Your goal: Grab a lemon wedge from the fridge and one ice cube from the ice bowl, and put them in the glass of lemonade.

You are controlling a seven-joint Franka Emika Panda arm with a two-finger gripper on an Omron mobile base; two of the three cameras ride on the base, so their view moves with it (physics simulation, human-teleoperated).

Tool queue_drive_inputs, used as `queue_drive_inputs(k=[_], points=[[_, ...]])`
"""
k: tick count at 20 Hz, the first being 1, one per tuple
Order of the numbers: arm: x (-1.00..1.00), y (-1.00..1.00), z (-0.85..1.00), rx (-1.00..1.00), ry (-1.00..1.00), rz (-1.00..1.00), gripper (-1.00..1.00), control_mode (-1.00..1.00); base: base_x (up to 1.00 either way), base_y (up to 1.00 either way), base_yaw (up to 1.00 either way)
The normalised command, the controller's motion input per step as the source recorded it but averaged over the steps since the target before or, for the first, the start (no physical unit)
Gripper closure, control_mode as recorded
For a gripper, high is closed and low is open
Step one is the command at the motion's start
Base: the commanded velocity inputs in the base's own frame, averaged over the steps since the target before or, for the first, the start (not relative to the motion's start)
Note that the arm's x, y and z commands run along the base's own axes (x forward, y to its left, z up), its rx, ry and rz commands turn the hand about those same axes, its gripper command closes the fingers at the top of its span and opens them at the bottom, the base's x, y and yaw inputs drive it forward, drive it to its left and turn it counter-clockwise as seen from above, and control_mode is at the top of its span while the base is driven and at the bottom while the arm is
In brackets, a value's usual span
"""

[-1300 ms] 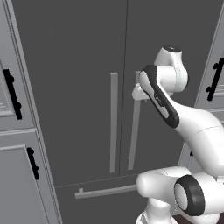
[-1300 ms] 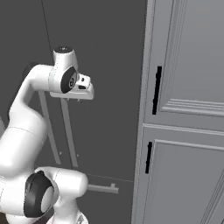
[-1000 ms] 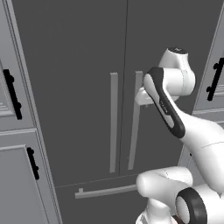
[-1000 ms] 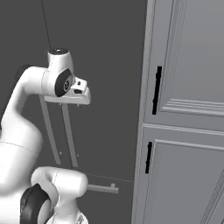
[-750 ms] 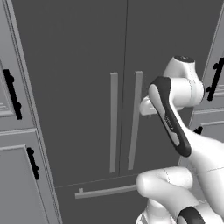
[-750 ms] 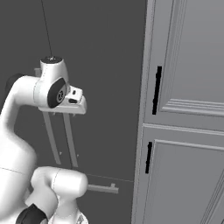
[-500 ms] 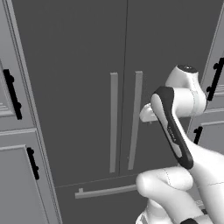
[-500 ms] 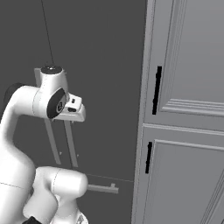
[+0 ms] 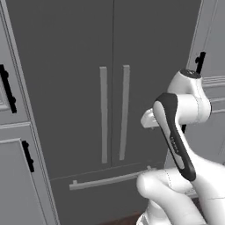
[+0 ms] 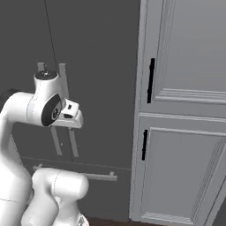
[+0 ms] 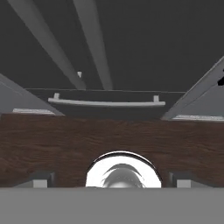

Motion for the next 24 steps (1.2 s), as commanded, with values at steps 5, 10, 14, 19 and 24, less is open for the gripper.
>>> queue_drive_inputs(k=[5, 10, 14, 19, 24], points=[[0.00, 0.00, 0.00, 0.00, 0.00, 0.00, -1.00, 1.00, -0.71, -0.35, -0.60], [0.00, 0.00, 0.00, 0.00, 0.00, 0.00, -1.00, 1.00, -0.14, -0.59, -0.67], [0.00, 0.00, 0.00, 0.00, 0.00, 0.00, -1.00, 1.00, 0.26, -0.67, -0.56], [0.00, 0.00, 0.00, 0.00, 0.00, 0.00, -1.00, 1.00, 1.00, -0.10, -0.28], [0.00, 0.00, 0.00, 0.00, 0.00, 0.00, -1.00, 1.00, 0.33, 0.15, -0.38]])
